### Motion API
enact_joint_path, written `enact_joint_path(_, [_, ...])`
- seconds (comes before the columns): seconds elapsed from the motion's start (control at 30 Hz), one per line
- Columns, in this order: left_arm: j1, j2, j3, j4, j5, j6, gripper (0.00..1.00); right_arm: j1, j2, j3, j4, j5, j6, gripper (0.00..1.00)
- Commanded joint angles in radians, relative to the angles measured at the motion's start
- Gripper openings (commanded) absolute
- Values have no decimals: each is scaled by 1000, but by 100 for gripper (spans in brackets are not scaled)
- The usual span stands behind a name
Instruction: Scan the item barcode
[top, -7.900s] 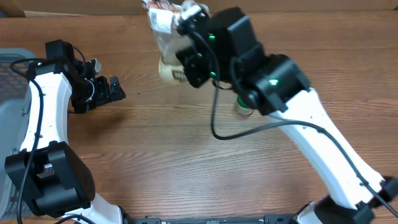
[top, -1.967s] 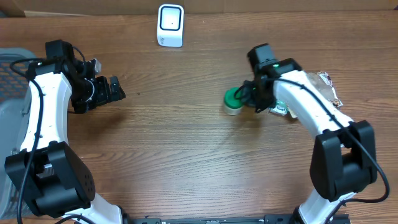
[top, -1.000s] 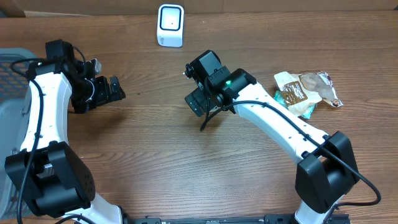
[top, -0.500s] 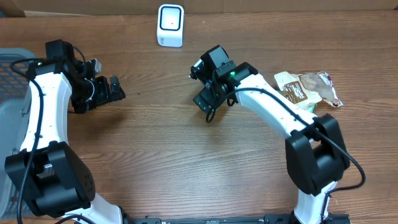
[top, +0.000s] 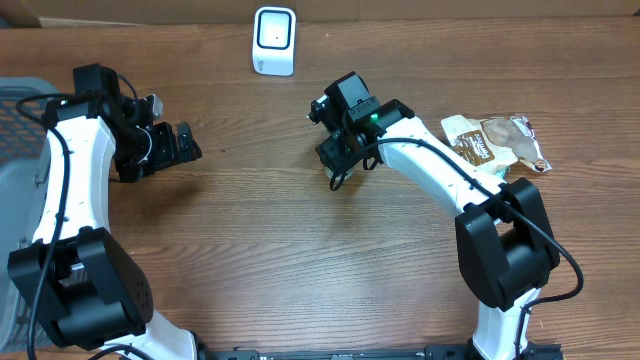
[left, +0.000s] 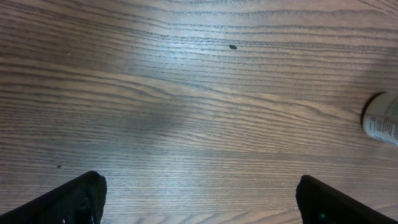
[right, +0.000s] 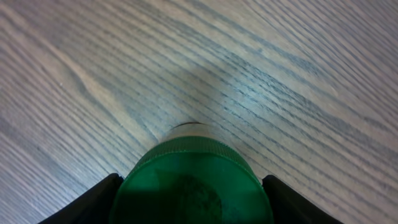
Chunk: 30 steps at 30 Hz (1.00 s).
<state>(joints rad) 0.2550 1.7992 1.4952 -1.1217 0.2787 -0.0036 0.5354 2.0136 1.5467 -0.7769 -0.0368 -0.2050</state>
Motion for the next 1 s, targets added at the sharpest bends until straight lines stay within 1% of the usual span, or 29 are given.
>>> enact_joint_path(0.0, [-7, -15, 23, 1, -1, 8, 100, -6, 3, 17, -1, 39, 141, 65])
enact_joint_path(0.03, [-7, -15, 23, 1, -1, 8, 100, -6, 3, 17, -3, 43, 168, 65])
enact_joint_path(0.1, [-7, -15, 23, 1, -1, 8, 100, -6, 3, 17, -11, 43, 271, 64])
enact_joint_path(0.17, [-7, -15, 23, 1, -1, 8, 100, -6, 3, 17, -38, 61, 486, 79])
enact_joint_path(0.2, [-7, -15, 23, 1, -1, 8, 100, -6, 3, 17, -51, 61, 581, 84])
enact_joint_path(0.27, [-7, -15, 23, 1, -1, 8, 99, 0, 3, 17, -72, 37, 710, 88])
enact_joint_path(0.33, [-7, -15, 23, 1, -1, 8, 100, 10, 3, 17, -79, 3, 783, 91])
enact_joint_path(0.37, [-7, -15, 23, 1, -1, 8, 100, 16, 3, 17, -83, -9, 814, 97])
enact_joint_path(0.4, [-7, -15, 23, 1, -1, 8, 100, 27, 3, 17, -88, -10, 844, 100])
enact_joint_path(0.47, [-7, -15, 23, 1, -1, 8, 100, 41, 3, 17, -89, 14, 848, 100])
enact_joint_path(0.53, [-7, -15, 23, 1, -1, 8, 100, 47, 3, 20, -86, 62, 813, 100])
enact_joint_path(0.8, [-7, -15, 23, 1, -1, 8, 100, 25, 0, 103, -96, 136, 301, 100])
enact_joint_path(0.87, [-7, -15, 23, 1, -1, 8, 100, 18, 0, 105, -92, 137, 201, 100])
enact_joint_path(0.97, [-7, -15, 23, 1, -1, 8, 99, 7, 1, 102, -92, 137, 102, 100])
